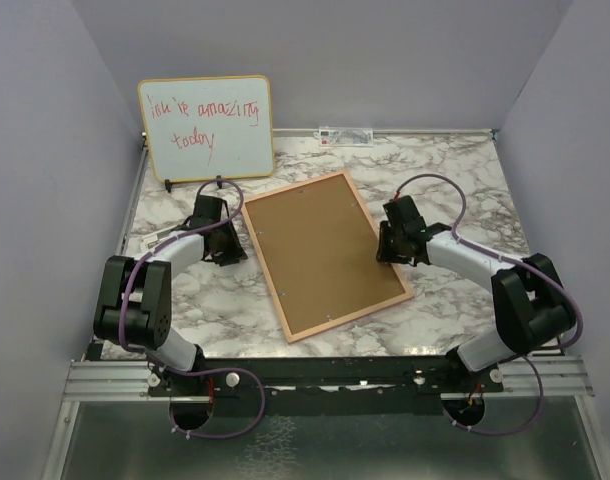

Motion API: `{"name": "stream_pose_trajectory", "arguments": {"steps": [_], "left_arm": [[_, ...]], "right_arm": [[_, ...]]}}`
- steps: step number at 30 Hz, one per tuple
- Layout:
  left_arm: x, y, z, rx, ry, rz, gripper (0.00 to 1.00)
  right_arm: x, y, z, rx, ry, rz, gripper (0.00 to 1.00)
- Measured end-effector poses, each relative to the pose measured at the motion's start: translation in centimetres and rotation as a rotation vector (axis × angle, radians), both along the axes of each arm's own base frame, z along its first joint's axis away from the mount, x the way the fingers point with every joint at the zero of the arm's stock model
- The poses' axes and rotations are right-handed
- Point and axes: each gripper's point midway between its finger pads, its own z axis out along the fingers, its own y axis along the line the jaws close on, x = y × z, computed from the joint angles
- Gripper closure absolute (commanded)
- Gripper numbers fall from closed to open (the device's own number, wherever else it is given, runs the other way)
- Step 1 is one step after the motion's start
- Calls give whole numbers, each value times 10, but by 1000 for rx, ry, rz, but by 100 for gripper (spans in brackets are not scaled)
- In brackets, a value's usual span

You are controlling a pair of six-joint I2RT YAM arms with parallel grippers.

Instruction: Put the photo into the frame

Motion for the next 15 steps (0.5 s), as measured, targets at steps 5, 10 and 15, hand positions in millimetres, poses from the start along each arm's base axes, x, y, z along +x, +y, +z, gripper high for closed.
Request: {"name": "stream_pose_trajectory", "arguments": {"steps": [5,10,15], "left_arm": [[0,0,1,3,1,-5,67],[0,-1,5,-1,5,-14,62],[13,-8,22,-36,-32,-30,52]], "right_arm": [[14,5,28,41,-115,12,62],[27,0,44,11,-174,-10,54],[31,-8,24,-64,-109,-33,51]]}}
